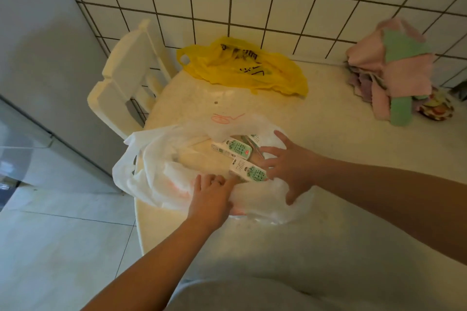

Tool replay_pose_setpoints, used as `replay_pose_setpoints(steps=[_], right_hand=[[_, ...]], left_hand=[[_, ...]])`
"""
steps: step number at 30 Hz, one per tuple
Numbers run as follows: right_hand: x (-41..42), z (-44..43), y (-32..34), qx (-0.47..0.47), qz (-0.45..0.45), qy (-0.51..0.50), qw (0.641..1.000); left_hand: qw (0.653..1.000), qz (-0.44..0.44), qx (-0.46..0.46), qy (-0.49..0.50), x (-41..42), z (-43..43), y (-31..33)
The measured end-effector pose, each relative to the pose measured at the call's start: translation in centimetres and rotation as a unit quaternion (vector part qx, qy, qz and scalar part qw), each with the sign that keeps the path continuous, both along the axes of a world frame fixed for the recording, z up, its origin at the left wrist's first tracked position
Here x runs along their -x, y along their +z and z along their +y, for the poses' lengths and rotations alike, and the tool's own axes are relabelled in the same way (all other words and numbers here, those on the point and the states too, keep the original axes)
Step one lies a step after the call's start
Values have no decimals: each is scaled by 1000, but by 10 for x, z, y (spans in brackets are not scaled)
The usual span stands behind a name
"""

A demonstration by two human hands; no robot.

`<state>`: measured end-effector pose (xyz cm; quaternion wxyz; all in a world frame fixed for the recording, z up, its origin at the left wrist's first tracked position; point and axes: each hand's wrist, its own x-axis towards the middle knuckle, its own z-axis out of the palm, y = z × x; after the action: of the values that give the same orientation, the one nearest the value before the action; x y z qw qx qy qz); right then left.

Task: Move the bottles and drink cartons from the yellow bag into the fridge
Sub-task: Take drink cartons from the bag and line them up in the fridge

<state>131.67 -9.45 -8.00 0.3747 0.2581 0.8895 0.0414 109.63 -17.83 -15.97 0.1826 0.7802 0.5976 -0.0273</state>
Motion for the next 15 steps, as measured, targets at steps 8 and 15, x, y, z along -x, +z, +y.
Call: replay_pose_setpoints(steps=[8,15], right_hand=[[-81,19,-12,-3,-62,-37,997],[-119,-13,-54,35,-14,-81,996]], left_hand=[[999,-21,16,25,-39,-11,-2],[996,17,91,5,-69,-30,-5]])
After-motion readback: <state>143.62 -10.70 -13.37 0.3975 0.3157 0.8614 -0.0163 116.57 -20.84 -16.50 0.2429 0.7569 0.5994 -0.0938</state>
